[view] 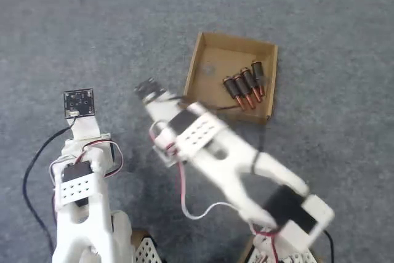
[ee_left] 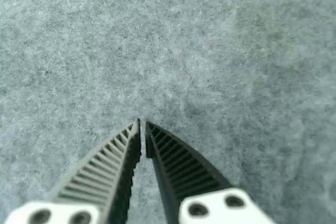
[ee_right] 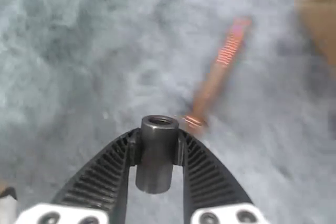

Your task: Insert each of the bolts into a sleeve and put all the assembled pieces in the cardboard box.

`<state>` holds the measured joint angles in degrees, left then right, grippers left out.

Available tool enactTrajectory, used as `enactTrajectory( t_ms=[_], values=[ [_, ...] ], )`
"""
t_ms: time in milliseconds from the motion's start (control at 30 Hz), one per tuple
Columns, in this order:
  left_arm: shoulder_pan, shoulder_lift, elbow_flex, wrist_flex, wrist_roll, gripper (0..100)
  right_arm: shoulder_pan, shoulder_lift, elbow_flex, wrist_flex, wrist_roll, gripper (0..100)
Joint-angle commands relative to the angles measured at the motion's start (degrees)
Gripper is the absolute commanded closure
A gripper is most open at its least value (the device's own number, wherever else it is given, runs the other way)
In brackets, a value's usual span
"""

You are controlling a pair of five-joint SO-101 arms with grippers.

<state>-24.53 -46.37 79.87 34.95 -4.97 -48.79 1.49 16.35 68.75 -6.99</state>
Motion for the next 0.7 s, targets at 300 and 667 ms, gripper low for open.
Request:
enactTrajectory(
  t_ms=[300,667],
  values=[
    [0.53,-0.35,-1.45,-3.6,-0.09,99,29.58,-21.76,11.43,4.0,3.16,99.1],
    [5.1,0.09,-2.42,-2.37,-1.76,99,53.58,-32.04,34.29,-13.05,3.87,99.1]
  ],
)
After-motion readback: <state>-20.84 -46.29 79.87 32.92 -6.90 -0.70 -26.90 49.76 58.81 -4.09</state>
